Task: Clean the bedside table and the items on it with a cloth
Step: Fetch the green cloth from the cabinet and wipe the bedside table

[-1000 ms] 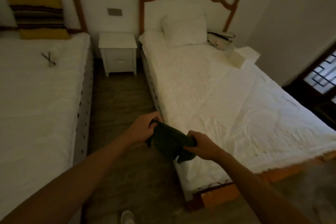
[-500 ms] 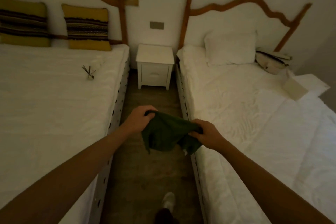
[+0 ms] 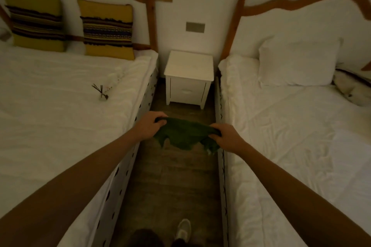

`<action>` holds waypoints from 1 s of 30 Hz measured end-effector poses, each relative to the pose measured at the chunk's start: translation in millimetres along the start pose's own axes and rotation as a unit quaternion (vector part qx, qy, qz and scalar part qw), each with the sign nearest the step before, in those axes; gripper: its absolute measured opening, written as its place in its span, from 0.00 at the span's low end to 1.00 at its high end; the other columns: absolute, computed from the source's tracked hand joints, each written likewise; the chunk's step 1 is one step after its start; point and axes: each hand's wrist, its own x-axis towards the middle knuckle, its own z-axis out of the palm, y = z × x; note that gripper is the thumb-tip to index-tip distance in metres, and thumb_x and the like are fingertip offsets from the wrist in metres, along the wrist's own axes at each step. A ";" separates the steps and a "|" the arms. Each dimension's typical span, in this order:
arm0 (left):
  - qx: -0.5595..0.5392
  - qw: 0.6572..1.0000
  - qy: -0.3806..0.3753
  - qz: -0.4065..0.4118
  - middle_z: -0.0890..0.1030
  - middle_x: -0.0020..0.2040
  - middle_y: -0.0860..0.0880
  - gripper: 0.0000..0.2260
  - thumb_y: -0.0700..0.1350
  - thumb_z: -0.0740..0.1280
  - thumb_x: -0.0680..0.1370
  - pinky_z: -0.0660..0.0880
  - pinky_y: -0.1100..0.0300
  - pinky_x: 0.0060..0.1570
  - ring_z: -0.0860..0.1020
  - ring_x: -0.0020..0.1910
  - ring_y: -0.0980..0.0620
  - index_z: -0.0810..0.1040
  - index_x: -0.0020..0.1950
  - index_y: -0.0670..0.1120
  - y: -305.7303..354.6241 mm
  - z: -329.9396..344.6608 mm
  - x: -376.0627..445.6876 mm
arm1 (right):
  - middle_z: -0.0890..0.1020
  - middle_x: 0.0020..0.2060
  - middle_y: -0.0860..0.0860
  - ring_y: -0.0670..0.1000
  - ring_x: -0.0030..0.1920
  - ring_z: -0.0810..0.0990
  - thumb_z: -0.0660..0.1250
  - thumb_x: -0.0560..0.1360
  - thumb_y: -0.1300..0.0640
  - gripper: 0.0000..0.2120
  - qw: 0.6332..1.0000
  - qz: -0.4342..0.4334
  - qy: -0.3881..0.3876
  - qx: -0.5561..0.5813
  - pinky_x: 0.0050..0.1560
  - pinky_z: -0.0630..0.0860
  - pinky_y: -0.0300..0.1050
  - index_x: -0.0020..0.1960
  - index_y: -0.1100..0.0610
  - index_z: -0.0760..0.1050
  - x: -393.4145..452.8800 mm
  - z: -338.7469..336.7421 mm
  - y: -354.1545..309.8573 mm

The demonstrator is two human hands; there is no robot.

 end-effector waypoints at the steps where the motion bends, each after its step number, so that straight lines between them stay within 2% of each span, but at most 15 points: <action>1: -0.001 1.000 -0.002 0.003 0.80 0.52 0.50 0.10 0.42 0.63 0.83 0.76 0.53 0.61 0.79 0.55 0.49 0.81 0.61 0.45 -1.2 -4.2 17.3 | 0.82 0.45 0.50 0.50 0.48 0.80 0.67 0.79 0.62 0.09 1.000 -0.003 0.000 0.000 0.54 0.74 0.43 0.57 0.57 0.82 19.4 -7.5 4.6; 6: 0.001 1.000 0.014 0.008 0.80 0.50 0.54 0.09 0.42 0.65 0.82 0.73 0.58 0.59 0.77 0.53 0.54 0.82 0.59 0.48 -18.0 -29.6 113.4 | 0.81 0.45 0.47 0.48 0.49 0.79 0.67 0.78 0.64 0.10 1.000 -0.007 0.014 -0.005 0.54 0.72 0.42 0.57 0.55 0.81 123.0 -39.3 23.8; 8: 0.007 1.000 0.019 0.010 0.79 0.50 0.55 0.09 0.42 0.65 0.82 0.70 0.60 0.58 0.76 0.52 0.56 0.82 0.59 0.48 -28.6 -36.6 149.1 | 0.82 0.46 0.48 0.49 0.49 0.80 0.67 0.78 0.64 0.11 1.000 -0.004 0.020 -0.008 0.55 0.75 0.44 0.58 0.55 0.82 160.2 -47.0 29.8; 13: 0.003 1.000 0.023 0.010 0.82 0.52 0.52 0.09 0.43 0.68 0.80 0.69 0.63 0.58 0.77 0.52 0.57 0.83 0.59 0.46 -69.0 -60.0 262.3 | 0.85 0.45 0.51 0.50 0.48 0.82 0.69 0.77 0.64 0.11 1.000 0.002 0.028 -0.012 0.55 0.78 0.48 0.56 0.55 0.83 277.6 -63.9 51.8; 16: -0.008 1.000 0.013 0.002 0.81 0.48 0.54 0.09 0.43 0.70 0.79 0.70 0.63 0.56 0.77 0.48 0.59 0.83 0.58 0.46 -90.4 -80.9 326.6 | 0.85 0.45 0.50 0.49 0.47 0.82 0.70 0.77 0.61 0.09 0.999 0.023 0.030 -0.015 0.53 0.78 0.45 0.55 0.54 0.83 348.1 -71.9 62.1; 20: -0.010 1.000 -0.014 -0.007 0.80 0.46 0.56 0.09 0.44 0.70 0.79 0.71 0.64 0.55 0.76 0.44 0.64 0.84 0.58 0.47 -117.7 -113.6 411.1 | 0.81 0.41 0.43 0.42 0.43 0.79 0.72 0.76 0.57 0.05 0.998 0.045 0.009 -0.030 0.50 0.73 0.37 0.52 0.50 0.82 442.6 -82.2 72.0; 23: -0.004 1.000 -0.010 -0.017 0.81 0.48 0.53 0.09 0.45 0.71 0.78 0.71 0.62 0.56 0.78 0.47 0.58 0.83 0.58 0.47 -130.6 -133.3 467.1 | 0.77 0.34 0.37 0.35 0.36 0.75 0.72 0.76 0.54 0.05 0.997 0.062 0.024 -0.032 0.40 0.67 0.28 0.45 0.44 0.78 499.2 -88.0 78.1; 25: -0.008 1.000 -0.011 -0.020 0.82 0.49 0.52 0.09 0.45 0.71 0.78 0.71 0.61 0.57 0.78 0.49 0.55 0.83 0.57 0.46 -134.5 -141.6 496.5 | 0.75 0.33 0.36 0.34 0.35 0.74 0.72 0.75 0.53 0.06 0.996 0.075 0.028 -0.024 0.36 0.65 0.27 0.44 0.44 0.77 528.3 -90.0 83.1; 28: -0.004 0.999 -0.027 -0.026 0.82 0.47 0.52 0.06 0.44 0.70 0.79 0.72 0.62 0.55 0.78 0.48 0.56 0.83 0.55 0.46 -144.2 -149.1 541.4 | 0.76 0.36 0.38 0.35 0.38 0.75 0.72 0.76 0.54 0.02 0.995 0.101 0.010 -0.002 0.41 0.68 0.30 0.47 0.49 0.80 572.4 -90.3 98.7; 30: -0.004 0.999 -0.033 -0.030 0.81 0.46 0.54 0.06 0.44 0.70 0.78 0.72 0.65 0.53 0.77 0.47 0.57 0.83 0.54 0.46 -153.5 -150.7 567.5 | 0.77 0.37 0.40 0.36 0.39 0.75 0.71 0.76 0.56 0.02 0.994 0.107 0.004 0.005 0.44 0.69 0.34 0.49 0.52 0.81 599.8 -88.9 109.5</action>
